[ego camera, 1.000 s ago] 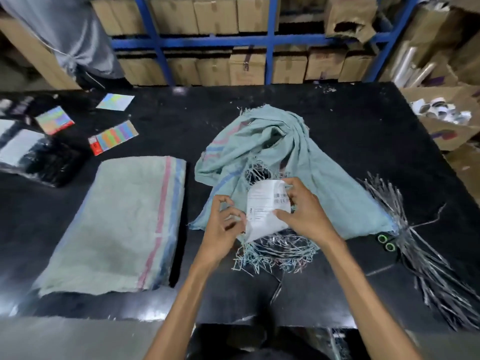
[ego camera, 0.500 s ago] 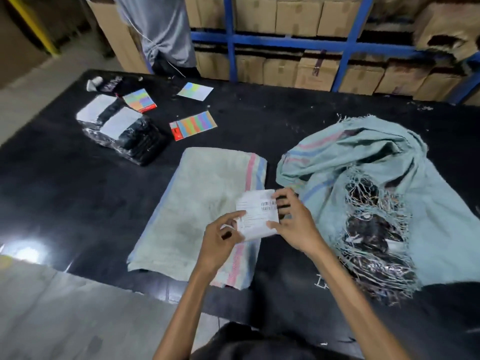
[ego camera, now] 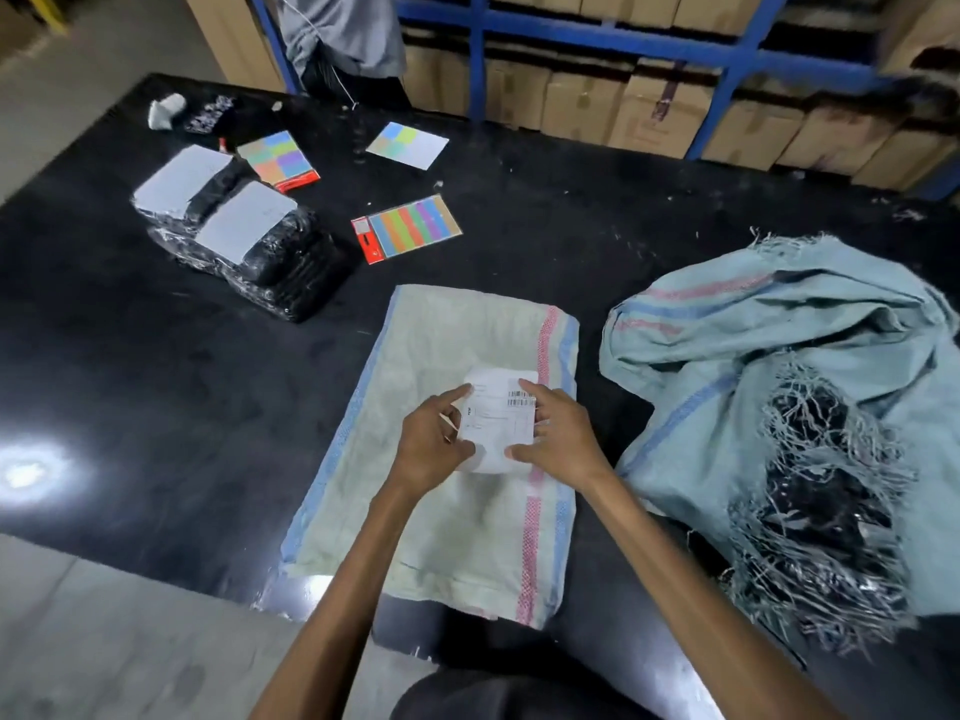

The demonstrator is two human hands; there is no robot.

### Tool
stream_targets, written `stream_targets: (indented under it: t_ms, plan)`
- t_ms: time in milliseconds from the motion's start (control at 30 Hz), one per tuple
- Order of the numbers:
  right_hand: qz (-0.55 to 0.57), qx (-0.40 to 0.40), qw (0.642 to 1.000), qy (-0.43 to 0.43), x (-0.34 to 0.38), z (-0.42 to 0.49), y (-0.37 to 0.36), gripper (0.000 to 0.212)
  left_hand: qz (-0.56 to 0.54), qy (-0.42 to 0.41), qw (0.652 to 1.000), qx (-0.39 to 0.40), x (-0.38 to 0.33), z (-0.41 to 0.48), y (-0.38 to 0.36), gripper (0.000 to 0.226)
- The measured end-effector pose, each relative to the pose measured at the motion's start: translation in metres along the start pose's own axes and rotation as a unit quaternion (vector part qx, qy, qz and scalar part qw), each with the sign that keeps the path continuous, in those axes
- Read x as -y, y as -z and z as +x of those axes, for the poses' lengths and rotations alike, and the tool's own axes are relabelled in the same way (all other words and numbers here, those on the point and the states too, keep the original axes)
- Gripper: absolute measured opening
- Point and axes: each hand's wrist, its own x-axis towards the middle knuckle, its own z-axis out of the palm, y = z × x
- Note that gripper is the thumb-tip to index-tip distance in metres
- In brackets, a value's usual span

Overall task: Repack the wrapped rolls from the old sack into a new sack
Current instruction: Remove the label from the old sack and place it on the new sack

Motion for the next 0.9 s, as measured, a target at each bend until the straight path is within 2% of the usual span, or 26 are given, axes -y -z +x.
stream_targets:
  t_ms: [233, 333, 400, 500, 567, 633, 700, 733, 767, 833, 900]
  plan:
    - [-0.050, -0.018, 0.998, -0.034, 0.000, 0.093, -0.020, 0.099, 0.061, -0.002, 0.998, -0.010, 0.012, 0.088, 0.002, 0.069]
    - [-0.078, -0.014, 0.995, -0.059, -0.010, 0.130, -0.035, 0.095, 0.097, -0.003, 0.995, -0.015, 0.031, 0.121, -0.006, 0.056]
    - [-0.096, -0.003, 0.992, -0.082, -0.018, 0.146, -0.047, 0.090, 0.117, -0.005, 0.993, -0.002, 0.048, 0.137, -0.011, 0.043]
    - [-0.125, 0.015, 0.987, -0.104, -0.032, 0.157, -0.064, 0.085, 0.128, 0.023, 0.990, 0.052, 0.064, 0.154, -0.014, 0.039]
    - [-0.193, -0.010, 0.978, -0.073, -0.042, 0.159, -0.073, 0.082, 0.145, 0.043, 0.985, 0.078, 0.068, 0.159, -0.016, 0.049]
    - [-0.250, -0.056, 0.966, -0.034, -0.049, 0.157, -0.073, 0.078, 0.243, 0.053, 0.965, 0.084, 0.069, 0.158, -0.019, 0.064]
    - [-0.268, -0.094, 0.959, 0.021, -0.053, 0.155, -0.069, 0.072, 0.366, -0.011, 0.929, 0.050, 0.069, 0.153, -0.021, 0.074]
    - [-0.263, -0.097, 0.959, 0.053, -0.055, 0.154, -0.067, 0.070, 0.389, -0.054, 0.919, 0.040, 0.068, 0.152, -0.021, 0.076]
    - [-0.252, -0.088, 0.960, 0.082, -0.060, 0.155, -0.065, 0.070, 0.391, -0.101, 0.914, 0.036, 0.069, 0.154, -0.021, 0.078]
    - [-0.247, -0.040, 0.962, 0.112, -0.066, 0.159, -0.061, 0.079, 0.397, -0.169, 0.898, 0.089, 0.075, 0.162, -0.019, 0.084]
    - [-0.275, 0.035, 0.954, 0.114, -0.072, 0.163, -0.056, 0.094, 0.426, -0.155, 0.876, 0.166, 0.083, 0.173, -0.016, 0.100]
